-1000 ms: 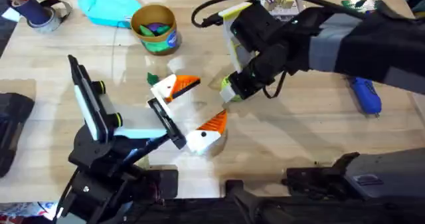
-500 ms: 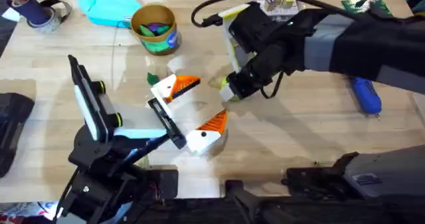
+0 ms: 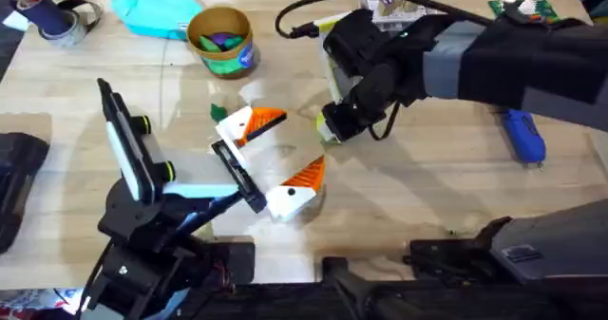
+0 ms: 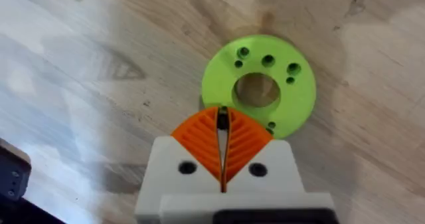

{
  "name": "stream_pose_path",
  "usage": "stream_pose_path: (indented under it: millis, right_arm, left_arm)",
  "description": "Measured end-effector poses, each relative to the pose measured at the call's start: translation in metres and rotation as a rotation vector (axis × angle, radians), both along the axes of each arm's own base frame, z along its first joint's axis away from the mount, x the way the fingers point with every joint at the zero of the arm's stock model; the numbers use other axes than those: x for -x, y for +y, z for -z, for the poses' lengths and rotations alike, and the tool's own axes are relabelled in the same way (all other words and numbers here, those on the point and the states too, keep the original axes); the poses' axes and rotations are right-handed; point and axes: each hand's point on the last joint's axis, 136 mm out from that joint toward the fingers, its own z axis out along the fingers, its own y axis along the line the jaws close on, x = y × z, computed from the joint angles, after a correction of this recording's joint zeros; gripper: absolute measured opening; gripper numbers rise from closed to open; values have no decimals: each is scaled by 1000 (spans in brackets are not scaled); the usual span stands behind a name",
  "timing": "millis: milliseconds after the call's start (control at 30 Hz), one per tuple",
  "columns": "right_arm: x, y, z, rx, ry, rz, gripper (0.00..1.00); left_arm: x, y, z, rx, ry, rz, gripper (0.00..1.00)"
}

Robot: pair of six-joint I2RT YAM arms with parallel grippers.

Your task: Pick up the gripper from the table and insert it into the empty holder that is missing its gripper. Then pick up a screw, insert it into the mounting hole, and use the screwdriver to tighten it. Finally, clean up the table by picking up the vegetable and placing it into the bucket.

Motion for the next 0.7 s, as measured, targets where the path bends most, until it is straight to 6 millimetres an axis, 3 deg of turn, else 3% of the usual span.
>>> stream_pose_path:
  millis: [467, 567, 700]
  right_arm:
    - [0, -10, -5, 22, 33, 20, 7]
    - [-14, -11, -24, 9, 15, 43, 7]
    - [-37, -5, -67, -30, -48, 51, 6]
  left_arm:
    - [0, 0, 0, 0, 0, 0, 995]
    - [0, 0, 0, 0, 0, 0, 995]
    - [0, 0, 0, 0, 0, 0, 995]
